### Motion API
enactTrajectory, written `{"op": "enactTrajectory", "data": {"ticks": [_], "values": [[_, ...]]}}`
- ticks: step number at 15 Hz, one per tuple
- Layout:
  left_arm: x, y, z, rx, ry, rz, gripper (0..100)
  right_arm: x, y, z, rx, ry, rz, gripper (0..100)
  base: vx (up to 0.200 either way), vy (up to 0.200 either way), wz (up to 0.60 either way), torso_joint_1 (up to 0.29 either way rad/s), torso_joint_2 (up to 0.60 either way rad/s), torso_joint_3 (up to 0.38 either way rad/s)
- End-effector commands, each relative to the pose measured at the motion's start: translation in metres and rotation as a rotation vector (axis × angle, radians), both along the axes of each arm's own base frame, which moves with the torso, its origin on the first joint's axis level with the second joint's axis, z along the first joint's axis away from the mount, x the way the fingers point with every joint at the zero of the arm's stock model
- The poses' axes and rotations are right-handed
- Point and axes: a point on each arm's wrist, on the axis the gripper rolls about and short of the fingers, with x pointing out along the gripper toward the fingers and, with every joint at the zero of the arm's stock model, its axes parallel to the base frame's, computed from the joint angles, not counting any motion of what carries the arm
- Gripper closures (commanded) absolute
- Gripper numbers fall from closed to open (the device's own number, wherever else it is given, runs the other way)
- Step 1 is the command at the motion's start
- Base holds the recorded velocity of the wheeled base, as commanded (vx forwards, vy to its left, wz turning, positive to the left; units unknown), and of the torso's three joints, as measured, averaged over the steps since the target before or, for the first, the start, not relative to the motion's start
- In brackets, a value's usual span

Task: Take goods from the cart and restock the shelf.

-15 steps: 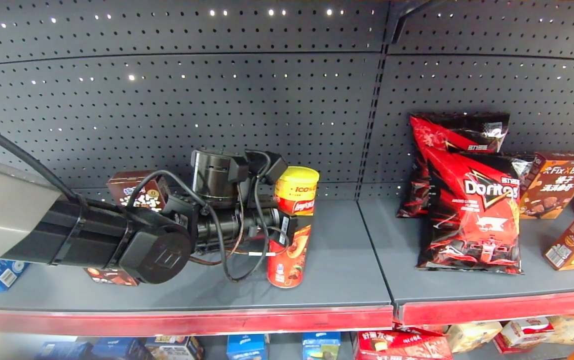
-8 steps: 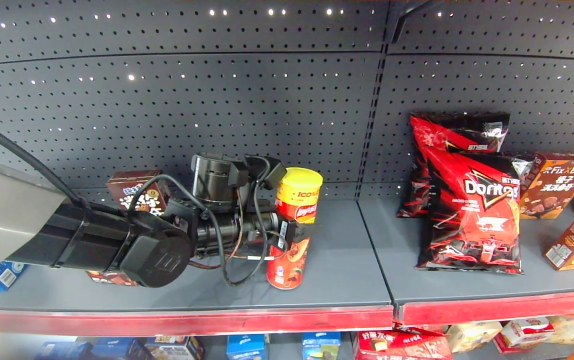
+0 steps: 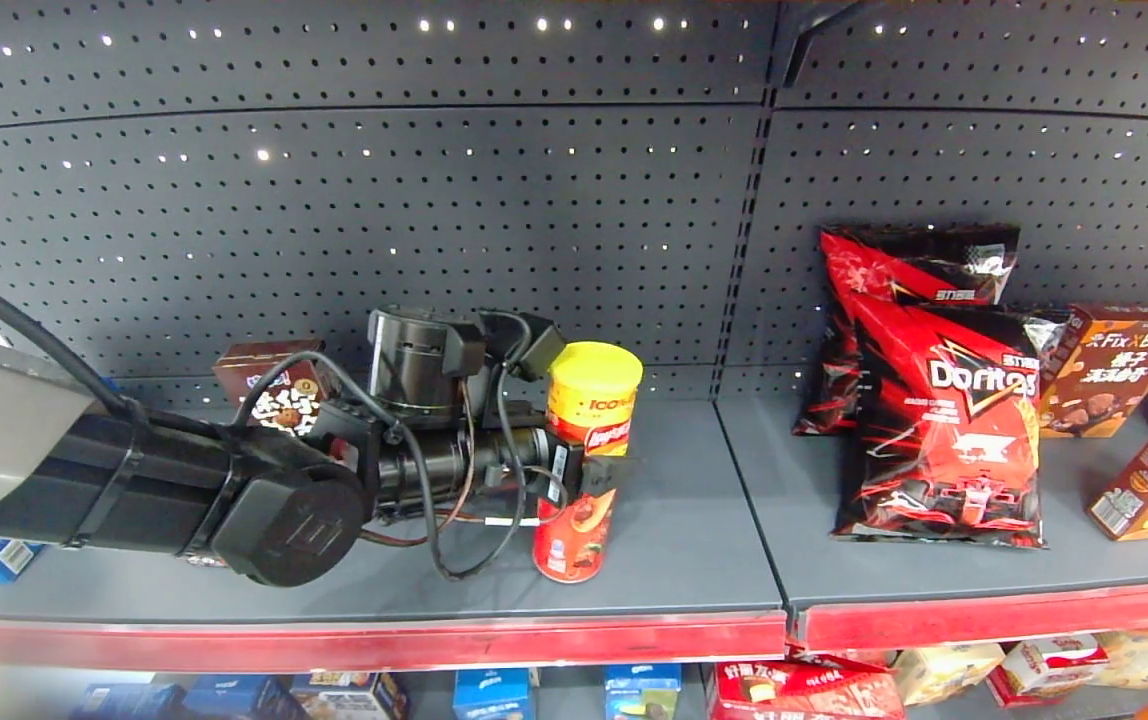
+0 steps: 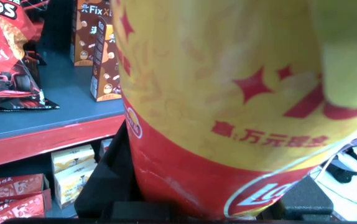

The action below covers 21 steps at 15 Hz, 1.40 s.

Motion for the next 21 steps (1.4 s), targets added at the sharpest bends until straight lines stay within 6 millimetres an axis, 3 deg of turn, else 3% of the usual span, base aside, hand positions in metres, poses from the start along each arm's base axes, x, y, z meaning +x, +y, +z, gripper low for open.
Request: {"op": "enactTrajectory", "data": {"ticks": [1,5,11,15,21], "values": [[-0.008,0.009,0.007,-0.005,-0.008,0.009,0,0.000,0.000,0.000,-0.001,0.000,0.000,100,0.000,0.000,0.00,0.000,0.00,0.000],[-0.027,0.029,0.009,0.007,0.002,0.032,0,0.000,0.000,0.001,-0.002,-0.008,0.000,100,0.000,0.000,0.00,0.000,0.00,0.000],[-0.053,0.044,0.014,0.010,0.005,0.030,0,-0.001,0.000,0.003,-0.003,-0.014,0.000,100,0.000,0.000,0.00,0.000,0.00,0.000],[-0.074,0.056,0.004,0.031,0.043,0.033,0,-0.001,0.000,0.004,-0.004,-0.017,0.002,100,0.000,0.000,0.00,0.000,0.00,0.000],[-0.075,0.059,0.002,0.042,0.048,0.037,0,-0.002,0.000,0.005,-0.005,-0.023,0.000,100,0.000,0.000,0.00,0.000,0.00,0.000]]}}
